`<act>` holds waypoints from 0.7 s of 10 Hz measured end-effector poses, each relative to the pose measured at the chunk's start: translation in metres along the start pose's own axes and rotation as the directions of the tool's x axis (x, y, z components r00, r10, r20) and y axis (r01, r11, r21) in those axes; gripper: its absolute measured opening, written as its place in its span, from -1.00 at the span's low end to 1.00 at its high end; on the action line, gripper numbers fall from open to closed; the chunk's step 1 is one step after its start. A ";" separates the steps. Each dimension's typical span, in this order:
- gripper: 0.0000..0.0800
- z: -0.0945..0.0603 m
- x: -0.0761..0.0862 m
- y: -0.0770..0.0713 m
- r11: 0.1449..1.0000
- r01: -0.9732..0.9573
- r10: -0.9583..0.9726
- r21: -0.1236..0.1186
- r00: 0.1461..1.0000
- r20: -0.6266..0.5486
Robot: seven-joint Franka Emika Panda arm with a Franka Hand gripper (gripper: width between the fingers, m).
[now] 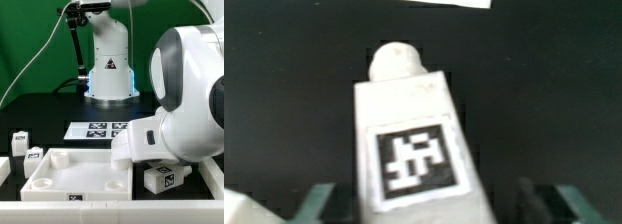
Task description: Assemble one leg
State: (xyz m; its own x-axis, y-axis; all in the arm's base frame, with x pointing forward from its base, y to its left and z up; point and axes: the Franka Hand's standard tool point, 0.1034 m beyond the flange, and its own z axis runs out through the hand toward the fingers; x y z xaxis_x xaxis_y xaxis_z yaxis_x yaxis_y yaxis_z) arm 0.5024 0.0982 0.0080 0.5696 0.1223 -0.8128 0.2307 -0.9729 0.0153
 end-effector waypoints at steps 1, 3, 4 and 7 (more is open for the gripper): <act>-0.30 -0.001 0.000 0.000 1.000 0.003 -0.003 0.000 1.000 -0.004; -0.29 -0.013 -0.008 0.002 0.999 0.034 -0.034 0.000 0.999 -0.014; -0.29 -0.029 -0.026 0.008 0.998 0.057 -0.057 0.004 0.998 0.001; -0.29 -0.070 -0.066 0.033 0.994 0.101 -0.101 0.036 0.995 -0.025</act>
Offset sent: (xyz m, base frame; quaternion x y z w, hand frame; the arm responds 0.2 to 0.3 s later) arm 0.0089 -0.0126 0.0683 0.0140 -0.0351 -0.0540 0.9978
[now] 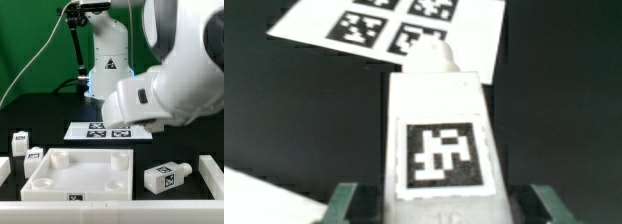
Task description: Assemble one leg
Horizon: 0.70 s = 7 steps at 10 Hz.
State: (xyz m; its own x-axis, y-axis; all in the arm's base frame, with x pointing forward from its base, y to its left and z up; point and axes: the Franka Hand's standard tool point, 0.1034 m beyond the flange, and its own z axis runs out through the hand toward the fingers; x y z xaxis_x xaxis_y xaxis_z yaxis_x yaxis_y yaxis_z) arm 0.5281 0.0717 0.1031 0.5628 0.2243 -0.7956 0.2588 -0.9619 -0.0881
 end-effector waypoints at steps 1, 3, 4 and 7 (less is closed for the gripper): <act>-0.29 0.002 0.004 -0.001 1.000 -0.001 0.001 -0.002 1.000 -0.011; -0.29 -0.013 0.017 0.002 1.000 -0.005 0.002 -0.017 0.981 -0.193; -0.29 -0.014 0.016 0.003 1.000 -0.007 0.001 -0.024 0.967 -0.255; -0.29 -0.052 0.005 0.021 0.999 0.001 -0.023 -0.053 0.909 -0.416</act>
Offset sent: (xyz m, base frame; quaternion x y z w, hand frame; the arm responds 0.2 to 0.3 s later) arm 0.0000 0.0000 0.0000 0.0000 0.1296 0.0000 0.9916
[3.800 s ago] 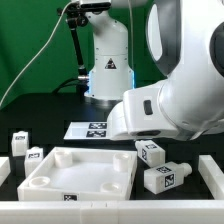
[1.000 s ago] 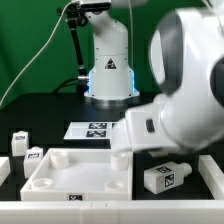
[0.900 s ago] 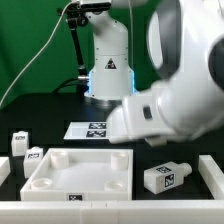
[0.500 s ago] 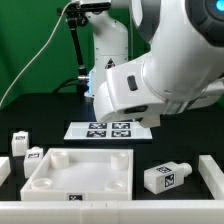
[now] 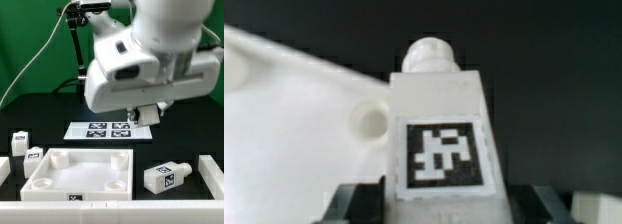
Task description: Assemble one leg
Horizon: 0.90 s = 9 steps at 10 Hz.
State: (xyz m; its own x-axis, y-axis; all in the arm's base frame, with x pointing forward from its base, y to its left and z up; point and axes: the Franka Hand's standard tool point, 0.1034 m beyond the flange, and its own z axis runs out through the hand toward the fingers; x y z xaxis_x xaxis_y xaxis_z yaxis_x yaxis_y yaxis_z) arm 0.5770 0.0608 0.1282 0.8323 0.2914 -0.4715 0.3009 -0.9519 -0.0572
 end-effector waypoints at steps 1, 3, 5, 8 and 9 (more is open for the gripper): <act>-0.29 -0.015 0.009 0.003 1.000 -0.009 0.008 -0.016 0.996 -0.089; -0.29 -0.019 0.011 0.003 0.999 -0.009 -0.001 -0.039 0.968 -0.252; -0.29 -0.020 0.015 0.005 0.998 -0.019 -0.001 -0.051 0.930 -0.367; -0.29 -0.027 0.026 0.032 1.000 -0.016 0.000 -0.026 0.852 -0.523; -0.29 -0.033 0.030 0.042 0.999 -0.020 -0.006 -0.038 0.806 -0.592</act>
Offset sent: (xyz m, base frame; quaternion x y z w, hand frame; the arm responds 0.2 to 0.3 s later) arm 0.0000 0.0000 0.0000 0.0000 0.1938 0.0000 0.9810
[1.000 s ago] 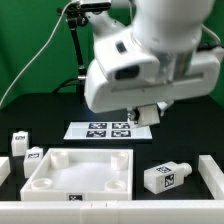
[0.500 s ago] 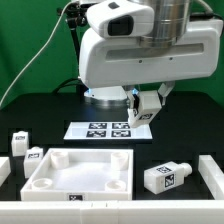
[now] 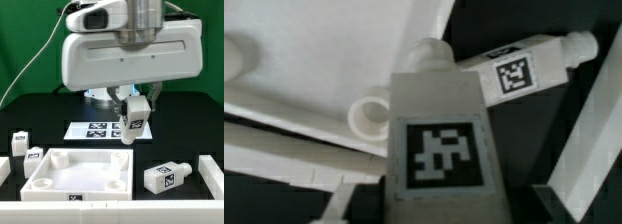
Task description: Assemble one leg
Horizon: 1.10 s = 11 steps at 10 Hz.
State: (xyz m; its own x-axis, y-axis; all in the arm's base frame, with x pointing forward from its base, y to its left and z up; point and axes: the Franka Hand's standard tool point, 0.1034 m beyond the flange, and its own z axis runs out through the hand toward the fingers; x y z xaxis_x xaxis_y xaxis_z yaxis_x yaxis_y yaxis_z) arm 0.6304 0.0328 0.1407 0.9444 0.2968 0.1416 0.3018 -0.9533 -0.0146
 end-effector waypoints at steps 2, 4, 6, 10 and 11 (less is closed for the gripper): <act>-0.29 0.002 0.005 0.010 0.999 0.001 -0.008 -0.047 0.988 -0.154; -0.29 0.002 0.003 0.020 0.994 0.012 -0.040 -0.104 0.961 -0.273; -0.29 0.007 0.000 0.026 0.993 0.007 -0.042 -0.120 0.954 -0.296; -0.29 0.026 -0.003 0.012 0.995 0.024 -0.050 -0.099 0.961 -0.270; -0.29 0.031 -0.004 0.011 0.995 0.026 -0.051 -0.096 0.963 -0.265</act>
Offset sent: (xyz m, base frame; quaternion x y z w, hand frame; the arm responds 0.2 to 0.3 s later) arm 0.0000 0.0000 0.0000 0.0000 0.1938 0.0000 0.9810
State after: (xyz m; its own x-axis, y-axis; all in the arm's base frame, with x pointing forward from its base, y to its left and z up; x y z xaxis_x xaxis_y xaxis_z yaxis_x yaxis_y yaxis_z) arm 0.6344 0.0228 0.1090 0.8595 0.3191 0.3992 0.3121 -0.9463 0.0843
